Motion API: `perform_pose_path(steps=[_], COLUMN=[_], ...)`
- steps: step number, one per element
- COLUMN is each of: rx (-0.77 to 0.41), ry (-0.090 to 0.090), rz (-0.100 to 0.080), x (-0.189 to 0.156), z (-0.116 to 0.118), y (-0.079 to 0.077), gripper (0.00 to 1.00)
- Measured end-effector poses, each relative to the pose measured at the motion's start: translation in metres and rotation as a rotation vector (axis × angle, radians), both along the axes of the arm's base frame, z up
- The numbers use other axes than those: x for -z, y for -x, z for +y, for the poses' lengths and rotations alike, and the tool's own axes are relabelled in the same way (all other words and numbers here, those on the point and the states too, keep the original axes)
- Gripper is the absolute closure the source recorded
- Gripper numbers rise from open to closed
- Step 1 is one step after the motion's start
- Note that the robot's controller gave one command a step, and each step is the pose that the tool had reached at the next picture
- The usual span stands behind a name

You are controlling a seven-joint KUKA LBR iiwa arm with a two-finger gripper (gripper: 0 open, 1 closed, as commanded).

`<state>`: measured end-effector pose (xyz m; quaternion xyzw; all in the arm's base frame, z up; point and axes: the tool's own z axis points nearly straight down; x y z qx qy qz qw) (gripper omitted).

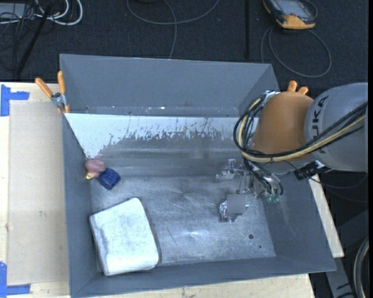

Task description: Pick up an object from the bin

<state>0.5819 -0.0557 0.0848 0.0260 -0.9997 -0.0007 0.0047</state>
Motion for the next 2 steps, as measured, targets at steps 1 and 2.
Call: perform_pose_path(steps=[1, 2], rx=[-0.136, 0.201], ry=[0.001, 0.001], rz=[-0.014, -0.011], x=[0.008, 0.007], z=[-0.068, -0.022], y=[0.03, 0.009], gripper=[0.0, 0.0])
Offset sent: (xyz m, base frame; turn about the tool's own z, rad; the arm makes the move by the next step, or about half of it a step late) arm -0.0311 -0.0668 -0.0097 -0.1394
